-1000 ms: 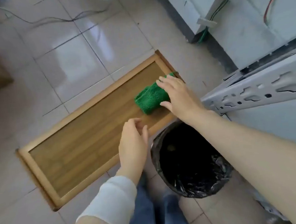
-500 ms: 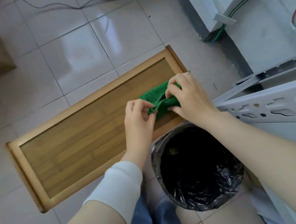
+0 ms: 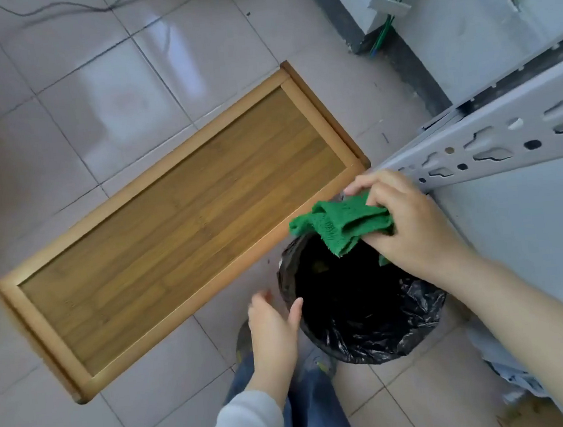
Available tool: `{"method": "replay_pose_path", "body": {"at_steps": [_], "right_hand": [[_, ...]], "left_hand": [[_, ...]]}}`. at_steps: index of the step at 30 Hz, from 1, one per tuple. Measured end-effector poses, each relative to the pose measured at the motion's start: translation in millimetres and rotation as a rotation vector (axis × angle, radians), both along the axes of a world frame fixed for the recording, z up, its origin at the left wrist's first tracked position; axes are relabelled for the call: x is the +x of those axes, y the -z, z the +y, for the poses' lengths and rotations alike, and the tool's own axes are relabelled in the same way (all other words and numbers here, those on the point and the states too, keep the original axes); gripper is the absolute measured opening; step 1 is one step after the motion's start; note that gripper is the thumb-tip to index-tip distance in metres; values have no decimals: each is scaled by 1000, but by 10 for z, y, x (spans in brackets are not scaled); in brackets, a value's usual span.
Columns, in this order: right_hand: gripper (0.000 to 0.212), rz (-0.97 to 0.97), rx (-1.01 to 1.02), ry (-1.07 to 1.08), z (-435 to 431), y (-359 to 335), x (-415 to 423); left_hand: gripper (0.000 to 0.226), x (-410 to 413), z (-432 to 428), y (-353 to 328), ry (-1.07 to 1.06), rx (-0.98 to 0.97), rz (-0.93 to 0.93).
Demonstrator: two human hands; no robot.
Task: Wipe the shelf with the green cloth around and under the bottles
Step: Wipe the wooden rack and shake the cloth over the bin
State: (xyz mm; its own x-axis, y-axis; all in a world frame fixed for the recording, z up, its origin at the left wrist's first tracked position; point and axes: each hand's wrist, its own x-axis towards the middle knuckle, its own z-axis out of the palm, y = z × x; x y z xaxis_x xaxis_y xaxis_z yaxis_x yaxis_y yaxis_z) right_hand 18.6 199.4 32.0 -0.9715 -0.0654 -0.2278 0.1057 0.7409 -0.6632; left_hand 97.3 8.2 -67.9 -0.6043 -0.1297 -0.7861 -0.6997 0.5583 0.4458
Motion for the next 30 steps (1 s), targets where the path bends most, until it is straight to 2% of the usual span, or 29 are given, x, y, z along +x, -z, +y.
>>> {"method": "replay_pose_path", "body": {"at_steps": [2,4,7,9,13,19,25,30], "right_hand": [[8,-174,-263,308,56,-92,292],[11,-301,-617,663,127,-13,598],[15,-491,-910,1106,189,234,999],[18,-542,-1022,1240,176,390,1189],[44,-574,-1176,1356,148,738,1521],[31,-523,-1403,1366,106,896,1906],[28,-466,-1330,1420,104,674,2175],[22,-437,-1348,1383,-21,290,2314]], "left_hand": [[78,-11,15,123,-25,15,-102],[78,-63,46,216,11,83,-99],[57,-140,106,298,53,212,-56],[45,-173,141,353,77,225,-36],[35,-206,170,526,105,130,-5],[44,-145,218,638,320,146,128],[34,74,298,425,314,209,127],[16,262,-87,25,278,194,149]]}}
